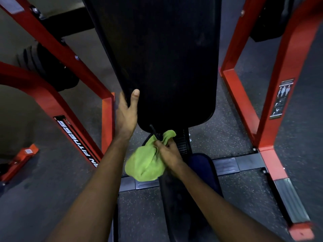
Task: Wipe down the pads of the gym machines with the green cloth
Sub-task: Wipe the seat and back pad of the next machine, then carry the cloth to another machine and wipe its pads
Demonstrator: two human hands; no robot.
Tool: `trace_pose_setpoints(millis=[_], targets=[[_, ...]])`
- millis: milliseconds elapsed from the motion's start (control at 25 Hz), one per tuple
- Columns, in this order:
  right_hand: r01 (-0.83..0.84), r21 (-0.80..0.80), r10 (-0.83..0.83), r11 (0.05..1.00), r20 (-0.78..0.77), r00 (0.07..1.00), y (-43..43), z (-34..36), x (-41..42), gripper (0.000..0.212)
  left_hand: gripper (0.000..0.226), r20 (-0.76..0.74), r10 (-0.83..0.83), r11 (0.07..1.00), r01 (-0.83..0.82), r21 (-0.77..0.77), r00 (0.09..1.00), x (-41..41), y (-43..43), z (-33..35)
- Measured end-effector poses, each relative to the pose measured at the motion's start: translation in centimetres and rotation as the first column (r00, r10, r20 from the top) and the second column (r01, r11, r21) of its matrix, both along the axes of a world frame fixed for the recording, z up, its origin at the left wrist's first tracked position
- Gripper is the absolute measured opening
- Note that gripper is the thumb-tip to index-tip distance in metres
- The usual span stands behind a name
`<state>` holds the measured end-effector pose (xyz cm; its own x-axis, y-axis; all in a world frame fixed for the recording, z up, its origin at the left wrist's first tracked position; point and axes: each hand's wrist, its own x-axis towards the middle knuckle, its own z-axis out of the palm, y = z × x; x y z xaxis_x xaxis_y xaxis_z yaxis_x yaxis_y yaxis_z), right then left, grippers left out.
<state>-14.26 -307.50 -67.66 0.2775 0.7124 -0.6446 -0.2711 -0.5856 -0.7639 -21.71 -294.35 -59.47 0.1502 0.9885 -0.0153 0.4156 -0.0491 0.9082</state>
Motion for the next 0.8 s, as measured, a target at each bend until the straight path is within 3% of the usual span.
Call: trace_pose_setpoints(millis=[120, 240, 520, 640, 800], targets=[[-0.273, -0.040, 0.276, 0.961, 0.185, 0.943, -1.3, 2.2, 3.2, 0.041, 0.064, 0.041, -0.015, 0.999, 0.016, -0.043, 0.999, 0.1, -0.3, 0.8], [-0.381, -0.047, 0.372, 0.923, 0.359, 0.856, -1.8, 4.9, 6.4, 0.053, 0.063, 0.025, -0.052, 0.991, 0.055, -0.123, 0.998, 0.0, -0.4, 2.1], [-0.360, -0.006, 0.290, 0.933, 0.607, 0.740, -1.2, 14.6, 12.0, 0.044, 0.055, -0.208, 0.032, 0.946, -0.097, -0.310, 0.978, 1.7, -2.4, 8.5], [-0.390, 0.001, 0.291, 0.921, 0.663, 0.690, -0.9, 20.2, 12.9, 0.043, 0.046, -0.354, -0.038, 0.960, -0.065, -0.272, 0.935, 1.5, -3.2, 13.7], [-0.413, 0.006, 0.276, 0.911, 0.735, 0.619, 0.3, 27.9, 13.7, 0.052, 0.032, -0.392, -0.060, 0.983, -0.015, -0.184, 0.918, 0.4, -3.8, 21.8]])
